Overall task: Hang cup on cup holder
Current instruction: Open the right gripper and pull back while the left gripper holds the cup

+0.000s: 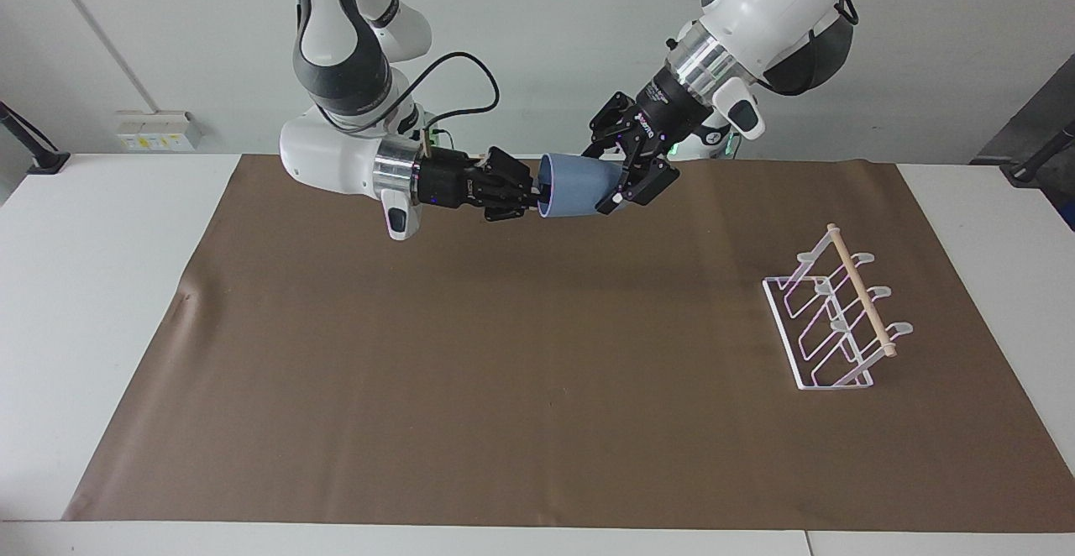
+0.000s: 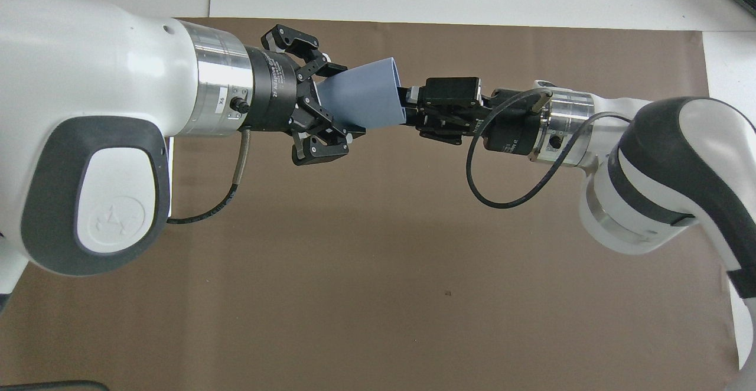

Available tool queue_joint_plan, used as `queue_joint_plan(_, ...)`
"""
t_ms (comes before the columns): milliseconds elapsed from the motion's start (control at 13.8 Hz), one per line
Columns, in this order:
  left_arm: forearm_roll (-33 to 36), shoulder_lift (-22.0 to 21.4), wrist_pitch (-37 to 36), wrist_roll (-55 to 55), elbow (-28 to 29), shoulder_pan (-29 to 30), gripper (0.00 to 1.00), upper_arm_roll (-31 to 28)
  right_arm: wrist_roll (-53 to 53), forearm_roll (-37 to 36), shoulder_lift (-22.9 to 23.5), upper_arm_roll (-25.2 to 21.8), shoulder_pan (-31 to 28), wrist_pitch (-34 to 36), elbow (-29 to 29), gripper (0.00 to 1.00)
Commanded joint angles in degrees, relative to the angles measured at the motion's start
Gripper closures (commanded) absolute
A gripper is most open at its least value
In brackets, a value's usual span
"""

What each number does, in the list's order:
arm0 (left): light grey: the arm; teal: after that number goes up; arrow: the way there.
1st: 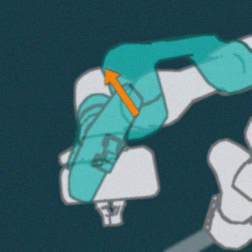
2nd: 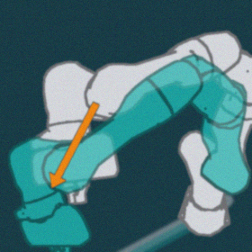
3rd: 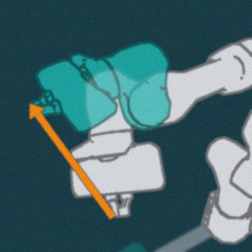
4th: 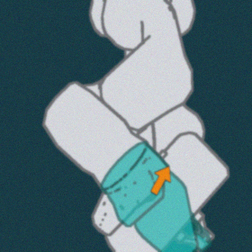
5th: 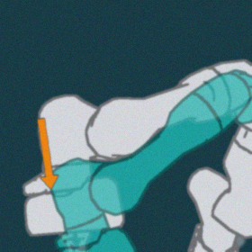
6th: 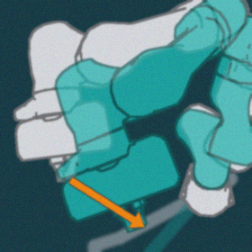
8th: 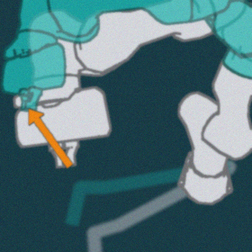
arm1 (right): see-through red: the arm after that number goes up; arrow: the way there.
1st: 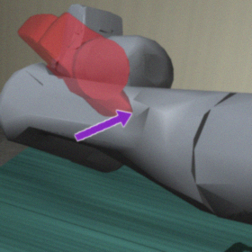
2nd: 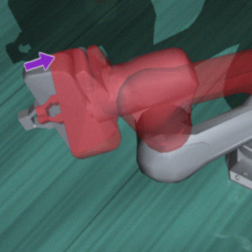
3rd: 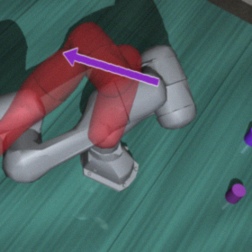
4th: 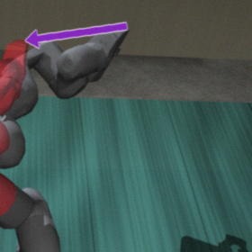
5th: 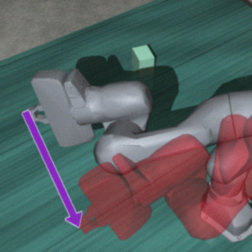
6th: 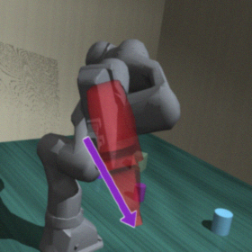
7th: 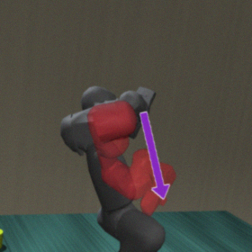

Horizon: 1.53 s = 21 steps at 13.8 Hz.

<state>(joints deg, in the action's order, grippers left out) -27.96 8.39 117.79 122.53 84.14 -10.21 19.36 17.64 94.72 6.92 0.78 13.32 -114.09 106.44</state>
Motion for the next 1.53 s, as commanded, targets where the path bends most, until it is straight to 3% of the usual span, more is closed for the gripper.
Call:
queue_joint_plan(0,1.93,-0.74,-0.1,0.43,0.94,-0.42,1.0,-0.47,0.12,-2.68,-0.59,0.28,-0.84,-0.35,0.52,0.43)
queue_joint_plan(145,7.54,-0.92,-0.28,0.43,1.64,-0.95,1.0,-0.29,0.29,-6.98,-0.5,0.28,-1.98,0.35,0.34,0.39)
queue_joint_plan(218,9.22,-1.36,-0.28,0.43,2.25,-0.95,1.0,-0.29,0.55,-10.05,-0.41,0.28,-2.85,0.96,0.34,0.27)
queue_joint_plan(291,10.63,-1.45,-0.54,0.25,2.69,-0.95,1.0,-0.38,0.64,-13.56,-0.59,0.28,-3.39,1.06,0.34,0.05)
queue_joint_plan(364,12.99,-1.88,-0.8,-0.19,3.31,-0.95,1.0,-0.38,0.82,-17.68,-0.94,0.19,-3.65,0.97,0.26,0.0)
queue_joint_plan(655,23.98,-4.25,-2.3,-2.11,7.61,-0.43,1.0,-0.29,0.47,-32.97,-1.12,-0.25,-4.36,0.53,-0.27,0.0)
queue_joint_plan(1018,33.47,-7.85,-1.86,-13.54,14.81,2.29,1.0,-0.73,0.12,-58.37,-0.94,-0.25,-4.71,-2.53,-1.24,0.0)
queue_joint_plan(1455,44.98,-12.26,4.12,-22.86,25.02,11.16,1.0,-0.73,0.12,-74.57,-0.59,-0.25,-9.36,-4.13,-1.06,0.0)
